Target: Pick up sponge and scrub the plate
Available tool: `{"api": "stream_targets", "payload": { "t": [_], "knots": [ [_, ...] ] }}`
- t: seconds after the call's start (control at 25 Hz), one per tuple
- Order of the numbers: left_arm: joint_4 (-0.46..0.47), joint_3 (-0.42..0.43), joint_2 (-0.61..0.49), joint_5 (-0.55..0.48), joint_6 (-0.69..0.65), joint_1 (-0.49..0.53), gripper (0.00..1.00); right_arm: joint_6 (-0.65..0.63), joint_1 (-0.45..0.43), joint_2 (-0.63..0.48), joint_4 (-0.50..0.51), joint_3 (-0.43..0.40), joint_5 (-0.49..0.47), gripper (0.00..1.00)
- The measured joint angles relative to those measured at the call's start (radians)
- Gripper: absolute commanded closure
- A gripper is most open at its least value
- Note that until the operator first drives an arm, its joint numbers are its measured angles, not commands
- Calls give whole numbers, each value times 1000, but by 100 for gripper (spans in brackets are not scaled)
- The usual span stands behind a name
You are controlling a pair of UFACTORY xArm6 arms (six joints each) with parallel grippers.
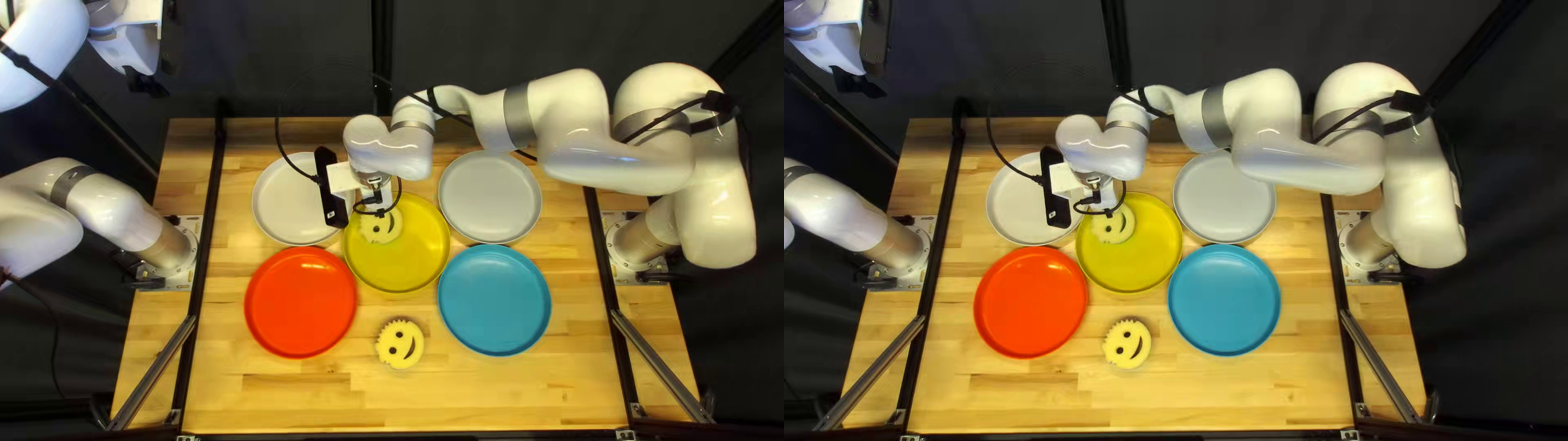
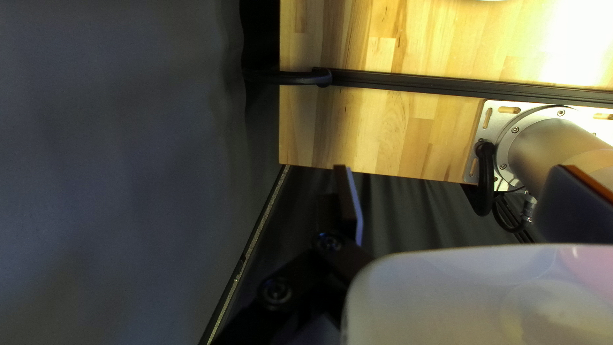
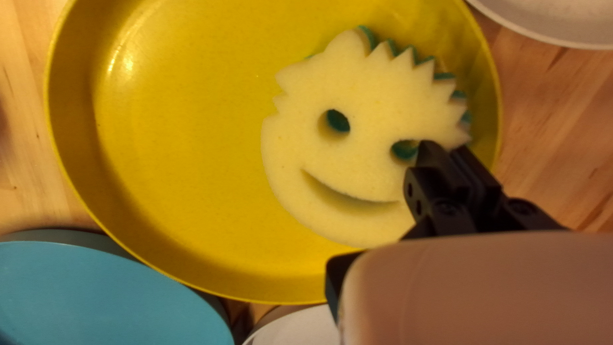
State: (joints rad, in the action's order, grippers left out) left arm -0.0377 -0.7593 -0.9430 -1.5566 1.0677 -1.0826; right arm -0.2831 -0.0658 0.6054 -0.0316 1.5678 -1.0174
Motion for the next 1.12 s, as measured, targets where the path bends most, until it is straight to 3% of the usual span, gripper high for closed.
{"api": "stream_targets", "payload": {
  "t": [0.64, 0.84, 1.12],
  "knots": [
    [0, 0, 0, 0, 0, 0, 0, 78, 107, -142, -33, -261, 210, 100],
    [0, 0, 0, 0, 0, 0, 0, 73, 95, -165, -40, -300, 239, 100],
    [0, 0, 0, 0, 0, 0, 0, 5, 14, -162, -38, -284, 223, 100]
  ]
}}
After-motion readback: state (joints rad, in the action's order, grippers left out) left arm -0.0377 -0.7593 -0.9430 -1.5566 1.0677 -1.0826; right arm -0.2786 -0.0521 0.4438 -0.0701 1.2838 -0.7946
